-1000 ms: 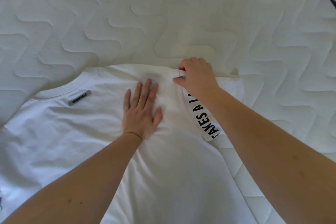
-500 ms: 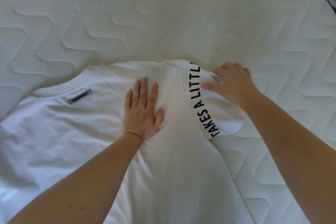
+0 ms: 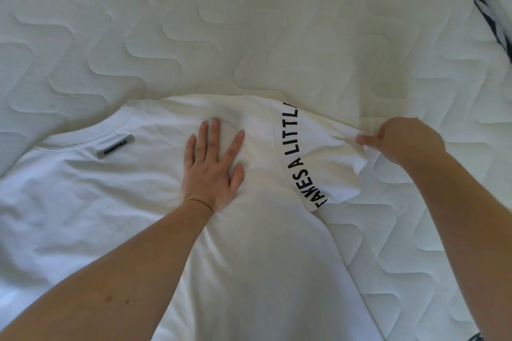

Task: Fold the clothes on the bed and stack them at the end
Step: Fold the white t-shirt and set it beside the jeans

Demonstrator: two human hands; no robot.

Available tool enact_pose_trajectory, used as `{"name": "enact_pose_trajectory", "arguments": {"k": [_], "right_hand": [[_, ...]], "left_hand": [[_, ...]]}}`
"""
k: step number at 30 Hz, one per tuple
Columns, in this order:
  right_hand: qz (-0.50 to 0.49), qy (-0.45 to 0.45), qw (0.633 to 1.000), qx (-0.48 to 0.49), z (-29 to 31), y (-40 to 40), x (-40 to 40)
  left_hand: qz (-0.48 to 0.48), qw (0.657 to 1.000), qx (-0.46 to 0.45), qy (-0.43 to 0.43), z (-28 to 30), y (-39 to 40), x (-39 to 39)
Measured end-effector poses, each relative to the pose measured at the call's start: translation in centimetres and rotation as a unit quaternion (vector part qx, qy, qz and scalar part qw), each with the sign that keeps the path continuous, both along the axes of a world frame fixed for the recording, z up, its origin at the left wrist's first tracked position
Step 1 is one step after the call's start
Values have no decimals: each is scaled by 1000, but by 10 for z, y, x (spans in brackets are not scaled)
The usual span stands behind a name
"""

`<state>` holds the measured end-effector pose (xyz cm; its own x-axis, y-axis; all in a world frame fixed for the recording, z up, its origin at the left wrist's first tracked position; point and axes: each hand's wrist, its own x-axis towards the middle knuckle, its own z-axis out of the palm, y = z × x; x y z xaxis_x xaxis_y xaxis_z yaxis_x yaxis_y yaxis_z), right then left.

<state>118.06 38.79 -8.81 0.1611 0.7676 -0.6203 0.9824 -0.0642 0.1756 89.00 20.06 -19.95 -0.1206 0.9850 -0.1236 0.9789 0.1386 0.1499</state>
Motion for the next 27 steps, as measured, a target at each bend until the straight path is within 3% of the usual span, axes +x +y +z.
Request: {"name": "enact_pose_trajectory", "arguments": {"k": [2,4,6,9,14,17,21,27], "right_hand": [[31,15,993,113,-4,-5,-11],[91,131,969,190,-7,-12,-35],[160,253,937,181,-12,-18,-71],[230,329,906,134,-25,-24,-127],[225,294,919,135,-44,-16,-179],[145,316,931,111,-42,-2,-186],[104,340,922,156,-42,13,-181],[126,351,908,191,-45,5,-173]], "left_hand": [[-1,1000,1,-2,0,0,0],[-2,1000,0,-5,1,0,0],[-2,1000,-1,-5,1,0,0],[-3,1000,-5,-7,0,0,-1],[-9,1000,-2,-8,-2,0,0],[-9,1000,11,-12,-2,-1,0],[-11,1000,16,-6,-2,-1,0],[-14,1000,11,-4,-1,-1,0]]}}
